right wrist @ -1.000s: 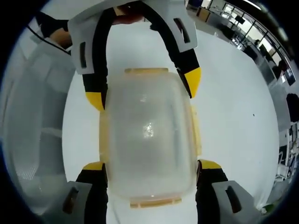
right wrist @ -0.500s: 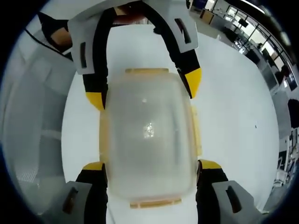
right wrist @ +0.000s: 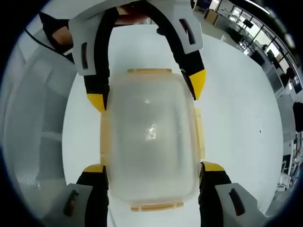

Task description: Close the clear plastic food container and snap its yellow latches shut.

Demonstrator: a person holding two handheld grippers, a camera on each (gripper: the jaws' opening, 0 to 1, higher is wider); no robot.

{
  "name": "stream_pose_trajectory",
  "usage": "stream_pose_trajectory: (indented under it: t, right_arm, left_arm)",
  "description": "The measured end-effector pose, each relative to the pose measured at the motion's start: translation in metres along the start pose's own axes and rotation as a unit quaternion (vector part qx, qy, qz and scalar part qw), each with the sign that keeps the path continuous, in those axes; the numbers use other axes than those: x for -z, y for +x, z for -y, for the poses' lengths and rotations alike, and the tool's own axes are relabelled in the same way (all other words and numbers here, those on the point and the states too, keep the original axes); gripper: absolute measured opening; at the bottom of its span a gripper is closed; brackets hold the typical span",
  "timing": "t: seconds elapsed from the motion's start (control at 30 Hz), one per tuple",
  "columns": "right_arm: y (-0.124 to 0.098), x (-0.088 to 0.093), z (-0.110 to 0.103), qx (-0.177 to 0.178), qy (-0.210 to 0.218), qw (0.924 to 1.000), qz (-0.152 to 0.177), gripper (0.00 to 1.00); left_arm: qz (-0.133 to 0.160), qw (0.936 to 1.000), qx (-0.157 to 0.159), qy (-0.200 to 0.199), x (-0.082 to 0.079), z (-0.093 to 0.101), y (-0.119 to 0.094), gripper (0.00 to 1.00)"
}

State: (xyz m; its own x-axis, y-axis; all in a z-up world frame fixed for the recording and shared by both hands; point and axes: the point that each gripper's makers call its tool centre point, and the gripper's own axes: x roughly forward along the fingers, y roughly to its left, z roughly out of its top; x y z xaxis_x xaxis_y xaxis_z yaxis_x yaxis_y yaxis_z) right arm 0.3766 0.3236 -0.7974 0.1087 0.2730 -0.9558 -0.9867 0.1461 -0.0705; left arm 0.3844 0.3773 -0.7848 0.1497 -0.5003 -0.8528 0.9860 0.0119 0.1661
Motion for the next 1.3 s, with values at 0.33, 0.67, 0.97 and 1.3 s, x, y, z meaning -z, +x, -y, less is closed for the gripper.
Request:
stream_pose_trajectory:
  t: [0.33, 0.67, 0.97, 1.3]
  right_arm:
    - [0.0, 0.0, 0.009, 0.001, 0.0, 1.0, 0.0, 0.79]
    - [0.0, 0.001, 0.023, 0.001, 0.002, 1.0, 0.002, 0.79]
    - [0.001, 0.002, 0.035, 0.0, -0.003, 1.0, 0.001, 0.79]
    - [0.002, 0.004, 0.048, 0.0, -0.002, 1.0, 0.003, 0.79]
  left_arm:
    - [-0.001, 1.0, -0.003, -0.004, -0.001, -0.009, 0.003, 0.77]
    - [0.0, 1.0, -0.003, -0.003, -0.003, -0.023, 0.007, 0.77]
    - [0.002, 1.0, -0.003, -0.008, -0.005, -0.034, 0.011, 0.78]
    - [0.002, 1.0, -0.004, -0.007, -0.007, -0.048, 0.015, 0.78]
